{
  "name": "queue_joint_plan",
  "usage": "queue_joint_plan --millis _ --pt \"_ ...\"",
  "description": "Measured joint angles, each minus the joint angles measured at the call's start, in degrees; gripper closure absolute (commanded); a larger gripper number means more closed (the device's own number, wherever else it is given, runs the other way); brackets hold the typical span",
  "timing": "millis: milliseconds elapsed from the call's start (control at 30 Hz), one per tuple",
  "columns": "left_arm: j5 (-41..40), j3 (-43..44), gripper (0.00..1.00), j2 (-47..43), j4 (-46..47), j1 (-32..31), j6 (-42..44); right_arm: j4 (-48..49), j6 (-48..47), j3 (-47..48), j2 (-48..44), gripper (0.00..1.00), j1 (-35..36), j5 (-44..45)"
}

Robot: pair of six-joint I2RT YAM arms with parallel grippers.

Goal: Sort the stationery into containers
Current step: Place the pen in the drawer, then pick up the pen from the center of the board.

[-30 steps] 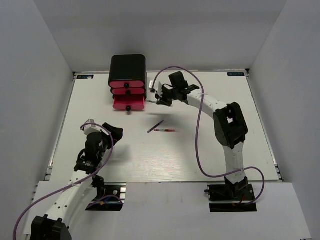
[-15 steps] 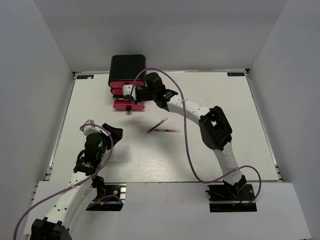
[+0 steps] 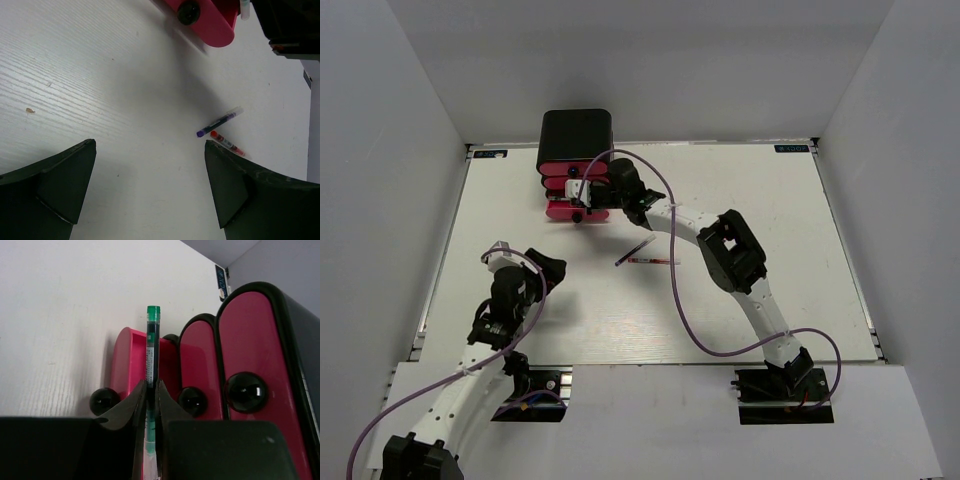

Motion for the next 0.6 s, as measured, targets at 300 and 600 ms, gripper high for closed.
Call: queue_joint_plan --millis 300,600 --pt "0.98 0.0 0.0 2.34 1.05 0.0 -0.2 1.31 -0.39 -1.29 0.0 0.66 -0.33 1.11" --pt "1.31 0.07 0.0 1.6 1.46 0.0 -0.33 -0.68 0.57 -6.45 -5.07 1.0 -1.22 -1.22"
